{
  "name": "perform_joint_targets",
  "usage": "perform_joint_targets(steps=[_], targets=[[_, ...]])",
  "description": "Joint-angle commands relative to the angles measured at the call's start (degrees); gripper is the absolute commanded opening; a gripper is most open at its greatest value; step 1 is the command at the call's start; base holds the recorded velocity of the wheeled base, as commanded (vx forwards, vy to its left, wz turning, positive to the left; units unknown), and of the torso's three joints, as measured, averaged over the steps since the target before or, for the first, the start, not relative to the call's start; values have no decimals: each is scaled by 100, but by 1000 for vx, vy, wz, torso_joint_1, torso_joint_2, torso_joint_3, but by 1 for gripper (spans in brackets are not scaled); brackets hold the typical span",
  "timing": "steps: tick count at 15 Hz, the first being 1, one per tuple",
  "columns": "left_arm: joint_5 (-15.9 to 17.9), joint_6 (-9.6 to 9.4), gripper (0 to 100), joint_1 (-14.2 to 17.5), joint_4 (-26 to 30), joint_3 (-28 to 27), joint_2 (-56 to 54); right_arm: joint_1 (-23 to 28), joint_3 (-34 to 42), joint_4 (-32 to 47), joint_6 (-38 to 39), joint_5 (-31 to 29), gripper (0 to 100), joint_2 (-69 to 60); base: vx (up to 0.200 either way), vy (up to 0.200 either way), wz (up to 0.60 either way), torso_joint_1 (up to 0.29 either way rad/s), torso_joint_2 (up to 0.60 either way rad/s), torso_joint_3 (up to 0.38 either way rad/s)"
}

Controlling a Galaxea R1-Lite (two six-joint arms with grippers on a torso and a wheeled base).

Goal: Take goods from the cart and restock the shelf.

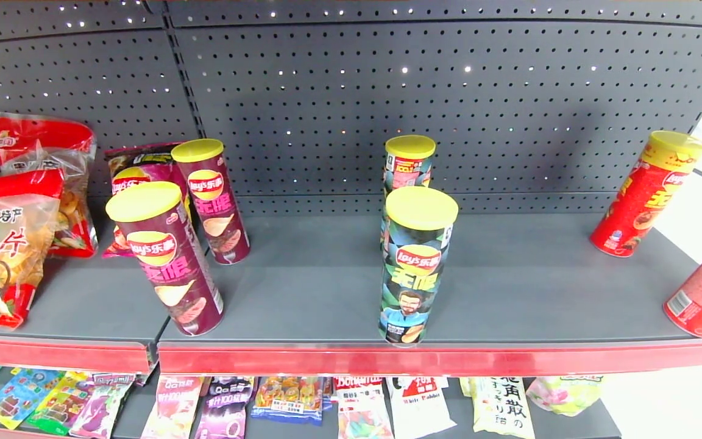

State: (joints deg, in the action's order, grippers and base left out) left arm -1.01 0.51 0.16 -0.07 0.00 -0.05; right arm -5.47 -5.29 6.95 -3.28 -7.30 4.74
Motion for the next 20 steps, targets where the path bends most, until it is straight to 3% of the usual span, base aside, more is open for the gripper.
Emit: perform_joint_targets(steps=[1,4,7,9,11,13,20], targets=[[-4,2,100,2,-10,0,5,556,107,-62,29,256,100,-465,0,0,0,0,0,0],[-4,2,100,2,-10,0,5,556,125,-71,732,264,100,-474,0,0,0,0,0,0],[-4,2,100,2,-1,0,5,556,239,-335,231,1222,100,-474,0,0,0,0,0,0],[-4,2,100,2,-10,0,5,530,406,-677,38,1504,100,-430,0,0,0,0,0,0],[-4,2,100,-7,-1,0,5,539,459,-765,47,1425,100,-474,0,0,0,0,0,0],[-4,2,100,2,-10,0,5,547,529,-712,592,625,100,-474,0,0,0,0,0,0],[-4,2,100,2,-1,0,5,539,529,-704,293,915,100,-474,0,0,0,0,0,0]])
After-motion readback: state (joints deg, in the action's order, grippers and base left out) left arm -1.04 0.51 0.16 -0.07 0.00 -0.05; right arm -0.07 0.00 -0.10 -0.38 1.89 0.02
